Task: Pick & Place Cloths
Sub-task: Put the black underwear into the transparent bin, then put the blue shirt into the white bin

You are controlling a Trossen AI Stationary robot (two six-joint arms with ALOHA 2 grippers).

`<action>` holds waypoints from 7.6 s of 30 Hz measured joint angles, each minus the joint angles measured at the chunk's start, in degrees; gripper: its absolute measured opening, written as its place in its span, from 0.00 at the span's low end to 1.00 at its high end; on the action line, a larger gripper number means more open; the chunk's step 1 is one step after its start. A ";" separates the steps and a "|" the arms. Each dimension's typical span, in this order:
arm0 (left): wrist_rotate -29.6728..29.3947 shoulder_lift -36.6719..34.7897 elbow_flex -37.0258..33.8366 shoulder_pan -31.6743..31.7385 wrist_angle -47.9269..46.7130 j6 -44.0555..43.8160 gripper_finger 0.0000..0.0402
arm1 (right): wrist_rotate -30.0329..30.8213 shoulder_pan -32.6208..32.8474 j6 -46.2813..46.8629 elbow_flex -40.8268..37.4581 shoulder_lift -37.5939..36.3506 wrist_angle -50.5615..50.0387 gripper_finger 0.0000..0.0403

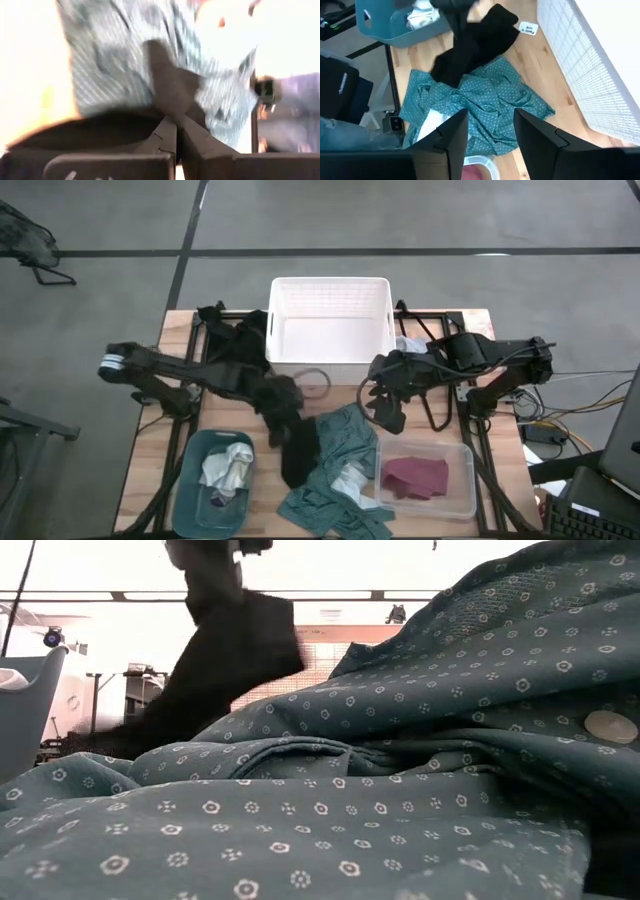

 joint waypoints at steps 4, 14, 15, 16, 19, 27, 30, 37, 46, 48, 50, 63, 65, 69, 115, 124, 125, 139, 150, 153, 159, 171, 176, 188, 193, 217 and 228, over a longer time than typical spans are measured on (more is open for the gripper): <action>-7.16 -7.50 0.47 1.13 1.62 -2.75 0.02 | 0.54 -0.02 -0.21 -0.09 0.00 3.05 0.34; -14.52 -18.61 2.40 2.81 21.28 -5.59 0.01 | 10.27 -0.09 -1.31 -0.37 0.81 14.66 0.41; -14.97 -19.05 2.80 2.87 22.48 -5.59 0.01 | 10.97 -0.07 -1.33 -0.37 0.93 15.18 0.44; -15.60 -19.22 3.20 2.87 23.61 -5.59 0.01 | 11.75 -0.06 -1.47 -0.40 1.02 15.75 0.46; -17.26 -19.01 4.35 2.89 25.23 -5.56 0.02 | 12.51 -0.12 -2.18 -0.42 1.56 20.18 0.54; -17.92 -15.72 7.08 2.89 33.36 -5.17 0.02 | 13.77 -0.83 -5.71 -0.52 4.17 28.37 0.70; -17.46 -14.62 7.71 2.89 36.59 -5.15 0.02 | 13.78 -1.05 -6.19 -0.57 4.83 29.11 0.73; -16.21 -12.30 7.72 2.89 39.31 -5.84 0.02 | 14.16 -1.35 -8.63 -0.38 7.10 34.93 0.71; -15.05 -11.33 7.79 2.89 41.67 -7.18 0.02 | 13.56 -1.46 -9.19 -0.37 7.22 35.61 0.44; -15.05 -11.33 7.96 2.89 41.86 -7.18 0.02 | 13.52 -1.44 -9.03 -0.37 6.73 34.28 0.33; -15.03 -11.48 8.00 2.89 42.41 -7.18 0.02 | 13.51 -1.51 -9.03 -0.09 6.51 33.04 0.20; -12.19 -11.46 7.69 2.89 42.68 -7.04 0.08 | 3.28 -1.29 -2.72 0.61 1.80 26.22 0.03; -11.41 -11.46 7.69 2.87 42.66 -7.03 0.11 | 0.40 -1.24 -0.38 0.61 -0.08 23.29 0.03; -10.46 -11.46 7.57 2.87 42.18 -5.73 0.13 | -10.87 -1.28 5.38 0.61 -3.20 17.33 0.02; -10.48 -11.46 7.48 2.89 34.51 -1.87 0.14 | -42.79 16.26 15.19 -38.01 4.28 -2.40 0.12; -9.87 -11.46 7.48 2.88 25.46 -2.70 0.14 | -39.02 16.22 13.74 -33.82 2.11 -2.02 0.40; -9.87 -11.46 7.48 2.89 24.40 -2.74 0.14 | -38.42 16.22 13.57 -32.74 1.99 -2.02 0.44; 2.97 -4.86 6.94 3.21 18.46 -4.48 0.14 | -23.50 15.91 9.35 -21.62 1.88 -9.15 0.74; 9.66 8.80 5.53 2.30 16.01 -0.82 0.14 | -13.37 15.10 8.50 -20.60 1.90 -13.98 0.66; 9.68 12.43 5.53 2.30 13.13 -1.20 0.14 | -13.37 15.10 8.57 -20.63 1.92 -13.99 0.63; 9.61 18.56 5.51 1.43 10.51 -4.09 0.19 | -13.39 15.10 9.33 -20.65 1.92 -13.97 0.58; 4.35 25.51 5.55 0.95 11.71 -9.91 0.56 | -13.24 15.10 12.22 -20.92 1.92 -13.56 0.57; 4.74 26.35 5.55 0.81 13.69 -7.33 0.57 | -12.32 15.10 12.12 -21.00 1.92 -13.37 0.61; 3.44 26.57 5.55 0.66 16.74 -2.69 0.07 | -9.87 15.08 12.70 -21.03 1.95 -13.32 0.64; 7.01 26.29 5.55 0.69 18.72 -1.03 0.02 | -9.26 15.04 13.25 -21.03 1.95 -13.12 0.59; -6.31 -4.67 5.66 2.46 11.56 -2.26 0.01 | 10.81 12.52 11.81 -12.54 1.64 -0.54 0.34; -13.25 -9.47 10.33 2.61 17.30 -3.12 0.01 | 16.90 3.86 3.99 -2.22 1.73 16.03 0.56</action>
